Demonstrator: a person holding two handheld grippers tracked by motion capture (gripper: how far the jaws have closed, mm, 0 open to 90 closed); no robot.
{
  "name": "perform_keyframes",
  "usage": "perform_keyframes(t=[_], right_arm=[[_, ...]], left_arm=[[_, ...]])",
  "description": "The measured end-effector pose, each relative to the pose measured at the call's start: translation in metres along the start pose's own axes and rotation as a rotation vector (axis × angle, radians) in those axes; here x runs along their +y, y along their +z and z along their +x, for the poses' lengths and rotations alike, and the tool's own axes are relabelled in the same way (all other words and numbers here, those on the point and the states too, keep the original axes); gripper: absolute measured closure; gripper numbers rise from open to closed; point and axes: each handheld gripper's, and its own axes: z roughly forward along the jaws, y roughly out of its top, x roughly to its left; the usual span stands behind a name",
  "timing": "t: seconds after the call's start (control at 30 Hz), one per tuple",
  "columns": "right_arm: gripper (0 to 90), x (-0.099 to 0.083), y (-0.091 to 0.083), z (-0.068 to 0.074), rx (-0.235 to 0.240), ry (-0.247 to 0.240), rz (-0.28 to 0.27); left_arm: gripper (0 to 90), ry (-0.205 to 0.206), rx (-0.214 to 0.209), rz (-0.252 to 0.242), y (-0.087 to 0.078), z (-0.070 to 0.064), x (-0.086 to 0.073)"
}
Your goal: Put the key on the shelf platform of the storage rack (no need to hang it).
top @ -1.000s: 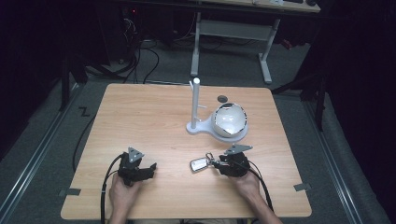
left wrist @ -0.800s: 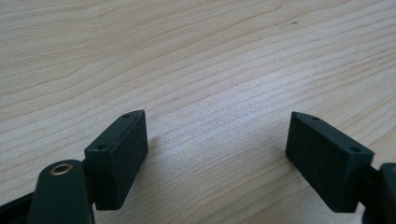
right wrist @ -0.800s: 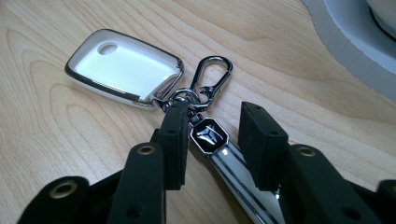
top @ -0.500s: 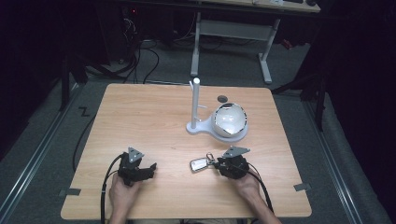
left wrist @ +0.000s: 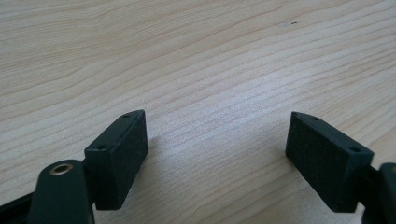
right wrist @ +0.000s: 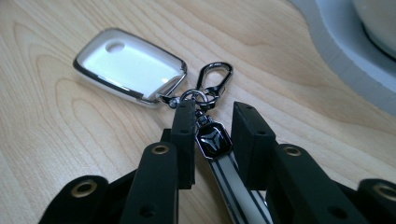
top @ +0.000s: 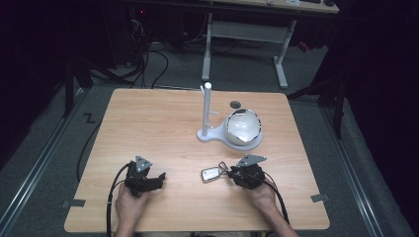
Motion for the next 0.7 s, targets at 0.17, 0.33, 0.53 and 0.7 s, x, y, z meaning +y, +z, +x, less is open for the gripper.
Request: perform_keyframes(t=[0.17, 0.33, 0.53, 0.7], right_arm=[[74.4, 0.003, -0.01, -0.004, 0.0, 0.018, -0.021], [74.4, 0.006, -0.017, -0.006, 0.008, 0.025, -0.045], [74.4, 0.006, -0.023, -0.011, 0.024, 0.054, -0.074], [74.4, 0.007, -0.032, -0.014, 0.026, 0.071, -0.094]], left_arm=[[21.3, 0.0, 0.0, 0.0, 0.0, 0.0, 0.0], [21.3, 0.0, 0.0, 0.0, 0.0, 0.0, 0.0], [21.3, 0.0, 0.0, 0.0, 0.0, 0.0, 0.0], [21.3, 0.0, 0.0, 0.0, 0.0, 0.0, 0.0]])
